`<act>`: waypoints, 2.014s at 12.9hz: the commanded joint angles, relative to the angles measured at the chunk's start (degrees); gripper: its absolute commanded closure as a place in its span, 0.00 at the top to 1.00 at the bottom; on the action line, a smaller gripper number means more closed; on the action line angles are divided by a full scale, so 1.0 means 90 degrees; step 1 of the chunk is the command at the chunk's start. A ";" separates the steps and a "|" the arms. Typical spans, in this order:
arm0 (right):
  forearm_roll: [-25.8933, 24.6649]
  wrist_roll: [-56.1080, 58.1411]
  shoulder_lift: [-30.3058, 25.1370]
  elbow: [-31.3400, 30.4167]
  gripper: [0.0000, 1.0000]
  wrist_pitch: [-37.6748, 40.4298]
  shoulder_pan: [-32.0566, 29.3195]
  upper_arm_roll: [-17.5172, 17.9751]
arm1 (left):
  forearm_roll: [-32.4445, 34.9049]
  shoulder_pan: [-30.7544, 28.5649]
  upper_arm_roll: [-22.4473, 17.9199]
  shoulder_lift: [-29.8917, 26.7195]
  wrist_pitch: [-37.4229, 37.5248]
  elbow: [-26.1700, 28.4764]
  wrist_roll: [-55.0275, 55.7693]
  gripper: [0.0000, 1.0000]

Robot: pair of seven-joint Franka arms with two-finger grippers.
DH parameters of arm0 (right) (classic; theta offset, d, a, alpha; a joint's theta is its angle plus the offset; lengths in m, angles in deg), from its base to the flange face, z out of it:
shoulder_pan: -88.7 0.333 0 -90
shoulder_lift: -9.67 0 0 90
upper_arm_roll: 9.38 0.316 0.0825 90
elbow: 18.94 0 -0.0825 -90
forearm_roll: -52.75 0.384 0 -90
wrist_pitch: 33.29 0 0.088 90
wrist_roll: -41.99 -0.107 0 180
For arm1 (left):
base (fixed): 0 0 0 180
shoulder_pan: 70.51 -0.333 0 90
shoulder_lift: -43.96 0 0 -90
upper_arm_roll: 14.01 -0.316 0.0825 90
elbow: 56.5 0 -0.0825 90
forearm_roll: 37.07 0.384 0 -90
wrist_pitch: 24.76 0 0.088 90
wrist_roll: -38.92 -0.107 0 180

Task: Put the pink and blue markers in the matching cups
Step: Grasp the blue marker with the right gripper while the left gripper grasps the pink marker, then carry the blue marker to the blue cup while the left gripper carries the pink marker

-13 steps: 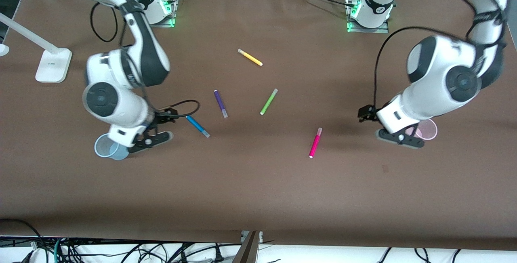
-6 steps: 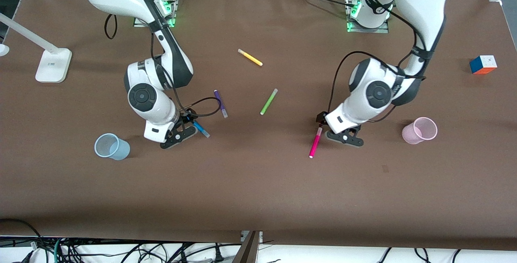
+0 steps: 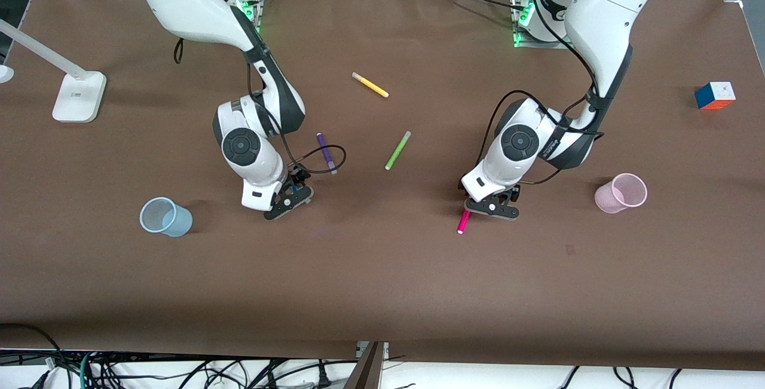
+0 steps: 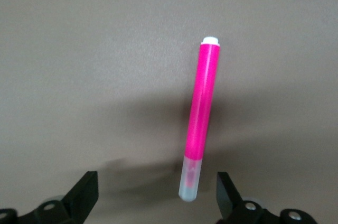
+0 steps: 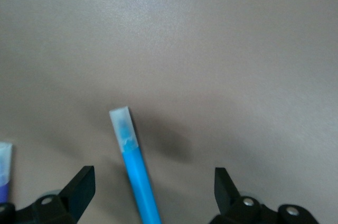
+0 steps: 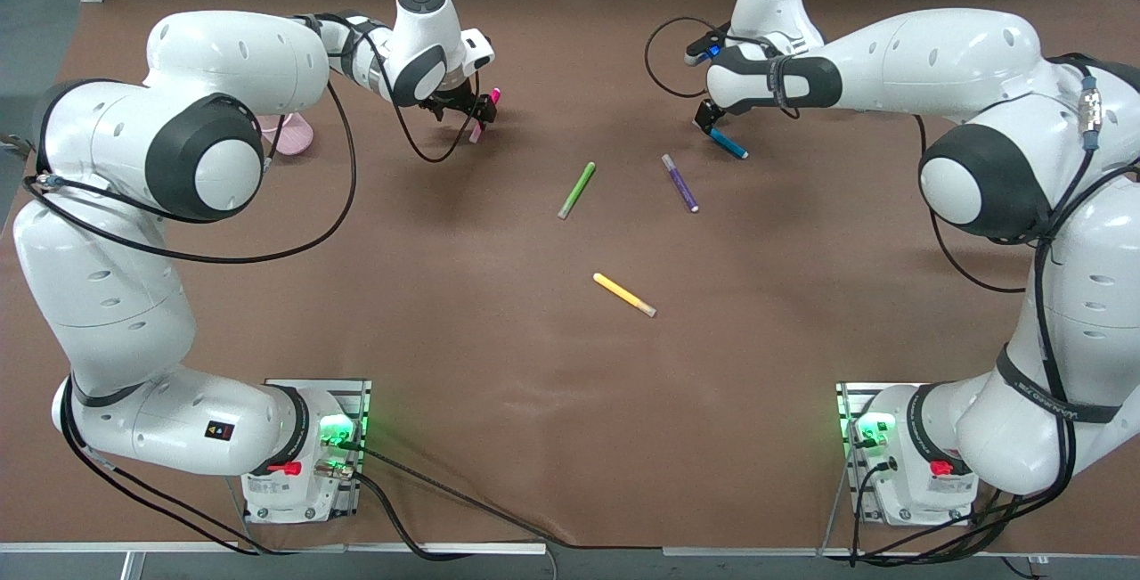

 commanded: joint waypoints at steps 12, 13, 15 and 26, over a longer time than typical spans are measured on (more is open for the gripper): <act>0.0064 0.0049 0.0096 0.0010 0.00 -0.0358 0.0143 -0.0013 | 0.0155 0.0314 -0.0026 0.0474 -0.0177 -0.0269 0.0776 0.20; 0.0064 0.0078 0.0067 0.0029 0.00 -0.0358 0.0143 -0.0013 | 0.0155 0.0276 -0.0026 0.0455 -0.0177 -0.0259 0.0796 0.00; 0.0064 0.0146 -0.0070 0.0049 0.00 -0.0309 0.0123 -0.0023 | 0.0087 0.0236 -0.0026 0.0406 -0.0128 -0.0269 0.0825 0.00; 0.1585 0.5396 -0.0793 0.1426 0.00 0.2288 -0.1898 -0.0170 | -0.0598 -0.1246 -0.0045 -0.1420 0.5246 -0.1476 -0.2938 0.00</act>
